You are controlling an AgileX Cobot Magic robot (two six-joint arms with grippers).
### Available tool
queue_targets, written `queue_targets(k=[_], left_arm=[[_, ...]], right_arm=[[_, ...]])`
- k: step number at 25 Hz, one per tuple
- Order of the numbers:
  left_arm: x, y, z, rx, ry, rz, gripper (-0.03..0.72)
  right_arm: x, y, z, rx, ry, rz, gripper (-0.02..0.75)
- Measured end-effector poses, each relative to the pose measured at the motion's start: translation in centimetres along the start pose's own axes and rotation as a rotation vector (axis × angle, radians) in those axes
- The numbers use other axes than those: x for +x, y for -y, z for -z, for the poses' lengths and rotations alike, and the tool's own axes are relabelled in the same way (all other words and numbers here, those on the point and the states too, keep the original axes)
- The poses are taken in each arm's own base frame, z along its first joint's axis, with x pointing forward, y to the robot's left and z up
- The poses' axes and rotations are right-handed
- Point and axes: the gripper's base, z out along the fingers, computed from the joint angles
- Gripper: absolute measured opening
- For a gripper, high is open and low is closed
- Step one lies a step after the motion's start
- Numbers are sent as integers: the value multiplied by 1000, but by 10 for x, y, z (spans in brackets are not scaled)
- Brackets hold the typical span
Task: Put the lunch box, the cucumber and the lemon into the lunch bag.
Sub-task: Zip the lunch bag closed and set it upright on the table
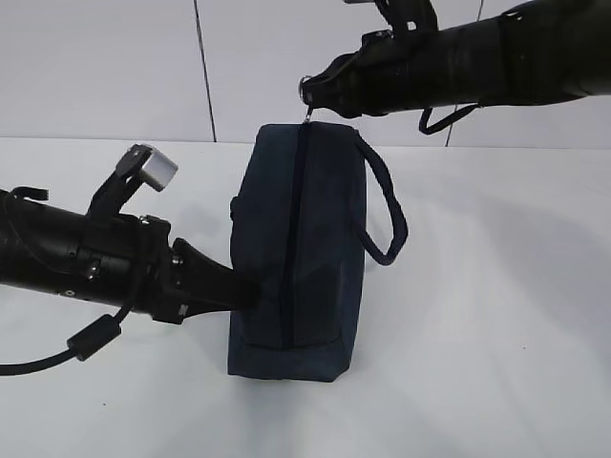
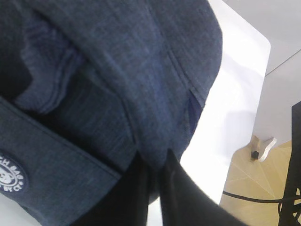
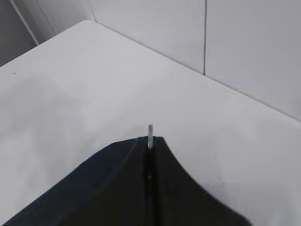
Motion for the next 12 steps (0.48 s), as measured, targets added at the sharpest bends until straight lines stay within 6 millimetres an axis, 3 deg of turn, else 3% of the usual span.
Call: queue_targets(k=[12], left_arm=[[0,-1,0,-6,-10,14,11]], right_arm=[[6,48,-57,7,21,-13,20]])
